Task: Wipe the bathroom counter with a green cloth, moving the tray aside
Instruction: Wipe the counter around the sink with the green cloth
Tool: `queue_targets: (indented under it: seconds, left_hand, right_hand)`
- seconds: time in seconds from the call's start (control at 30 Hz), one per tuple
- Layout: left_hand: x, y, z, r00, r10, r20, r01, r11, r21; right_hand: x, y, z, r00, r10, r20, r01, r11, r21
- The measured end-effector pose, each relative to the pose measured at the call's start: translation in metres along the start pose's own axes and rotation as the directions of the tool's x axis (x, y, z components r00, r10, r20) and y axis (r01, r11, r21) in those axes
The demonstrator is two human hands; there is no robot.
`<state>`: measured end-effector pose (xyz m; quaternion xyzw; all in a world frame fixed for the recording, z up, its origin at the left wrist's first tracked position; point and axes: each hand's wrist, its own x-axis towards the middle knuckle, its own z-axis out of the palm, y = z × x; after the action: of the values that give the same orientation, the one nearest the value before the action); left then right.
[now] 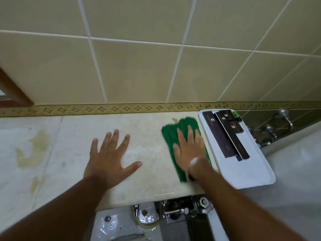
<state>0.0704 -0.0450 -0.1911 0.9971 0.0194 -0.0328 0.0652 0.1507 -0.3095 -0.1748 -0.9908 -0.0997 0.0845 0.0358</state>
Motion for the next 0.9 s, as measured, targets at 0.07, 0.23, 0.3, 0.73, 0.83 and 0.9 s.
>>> queue_targets:
  seconds: [0.07, 0.23, 0.3, 0.73, 0.83, 0.9]
  left_hand:
    - [-0.003, 0.006, 0.005, 1.0, -0.001, -0.001, 0.001, 1.0, 0.01]
    - [0.009, 0.016, -0.001, 1.0, 0.008, -0.009, -0.008, 1.0, -0.017]
    - [0.01, 0.019, 0.0, 0.999, 0.032, 0.019, -0.031, 0.999, -0.012]
    - [-0.011, 0.013, 0.003, 0.999, 0.004, 0.036, -0.005, 1.0, 0.014]
    - [-0.001, 0.014, -0.005, 0.999, 0.031, 0.012, -0.031, 0.999, 0.016]
    - [0.024, 0.018, -0.012, 0.999, 0.036, -0.003, -0.036, 0.999, 0.009]
  right_hand:
    - [-0.066, 0.007, 0.022, 0.995, -0.095, -0.013, 0.095, 0.995, -0.039]
    - [-0.019, 0.029, 0.0, 0.986, -0.148, 0.073, 0.156, 0.98, -0.12]
    - [0.036, 0.031, -0.02, 0.989, -0.013, 0.144, 0.027, 0.996, -0.091]
    - [-0.012, 0.028, -0.003, 0.975, -0.209, 0.075, 0.217, 0.97, -0.112]
    - [0.067, 0.023, -0.027, 0.988, 0.121, 0.1, -0.117, 0.992, -0.049]
    - [0.088, 0.019, -0.037, 0.978, 0.188, 0.086, -0.186, 0.982, -0.036]
